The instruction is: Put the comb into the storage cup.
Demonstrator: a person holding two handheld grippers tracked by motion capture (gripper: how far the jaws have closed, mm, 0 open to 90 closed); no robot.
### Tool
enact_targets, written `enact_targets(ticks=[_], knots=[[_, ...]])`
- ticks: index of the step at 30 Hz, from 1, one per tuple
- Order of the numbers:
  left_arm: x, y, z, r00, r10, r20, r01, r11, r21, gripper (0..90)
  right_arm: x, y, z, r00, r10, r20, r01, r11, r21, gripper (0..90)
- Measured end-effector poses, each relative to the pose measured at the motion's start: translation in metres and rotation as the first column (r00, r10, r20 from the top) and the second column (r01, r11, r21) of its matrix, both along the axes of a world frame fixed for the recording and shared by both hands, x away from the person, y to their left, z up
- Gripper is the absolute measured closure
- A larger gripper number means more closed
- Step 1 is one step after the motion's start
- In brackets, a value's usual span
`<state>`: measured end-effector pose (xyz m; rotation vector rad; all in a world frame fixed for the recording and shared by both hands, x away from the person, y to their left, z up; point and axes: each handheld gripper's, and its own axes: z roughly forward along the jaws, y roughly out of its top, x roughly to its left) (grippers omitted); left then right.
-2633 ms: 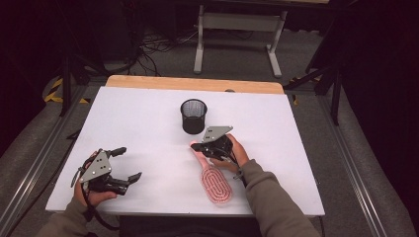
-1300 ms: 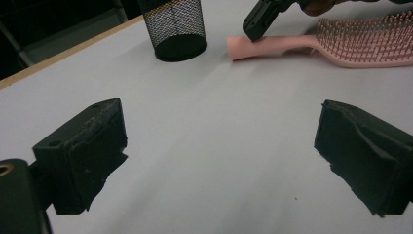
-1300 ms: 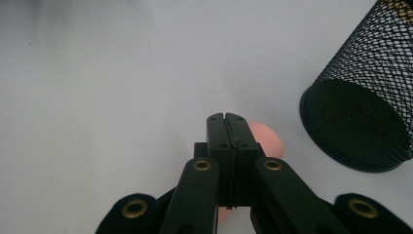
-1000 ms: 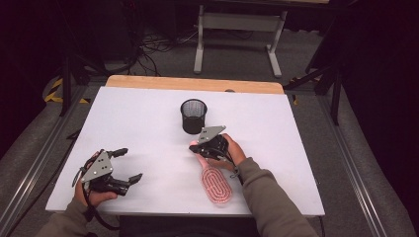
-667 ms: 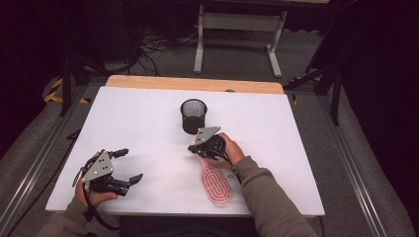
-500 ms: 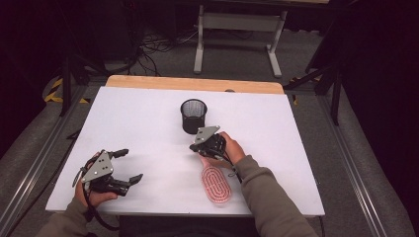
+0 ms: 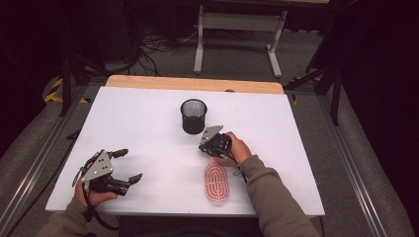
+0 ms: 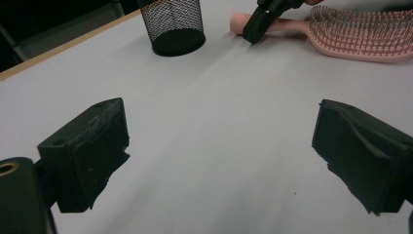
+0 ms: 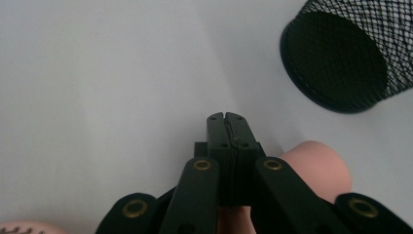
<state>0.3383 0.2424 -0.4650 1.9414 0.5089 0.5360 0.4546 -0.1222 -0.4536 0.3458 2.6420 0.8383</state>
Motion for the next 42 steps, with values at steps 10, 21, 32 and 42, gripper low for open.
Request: enact_targets(ticks=[10, 21, 32, 42], knots=[[0.0, -0.001, 0.0, 1.0, 0.004, 0.001, -0.004, 1.0, 0.002, 7.1, 0.002, -0.031, 0.001, 0.9948, -0.1, -0.02, 0.101, 0.995, 0.025, 89.9], [0.0, -0.002, 0.0, 1.0, 0.003, 0.002, -0.003, 1.0, 0.004, 7.1, 0.0, -0.054, 0.001, 0.9861, -0.163, -0.029, 0.165, 0.985, 0.042, 89.9], [-0.001, -0.001, 0.001, 1.0, 0.001, 0.007, -0.001, 1.0, 0.005, 6.1, -0.007, -0.078, 0.001, 0.973, -0.229, -0.031, 0.23, 0.971, 0.057, 90.0], [-0.001, -0.002, 0.0, 1.0, 0.004, 0.007, -0.004, 1.0, 0.007, 5.9, -0.015, -0.1, 0.003, 0.9633, -0.266, -0.037, 0.268, 0.96, 0.078, 89.9]])
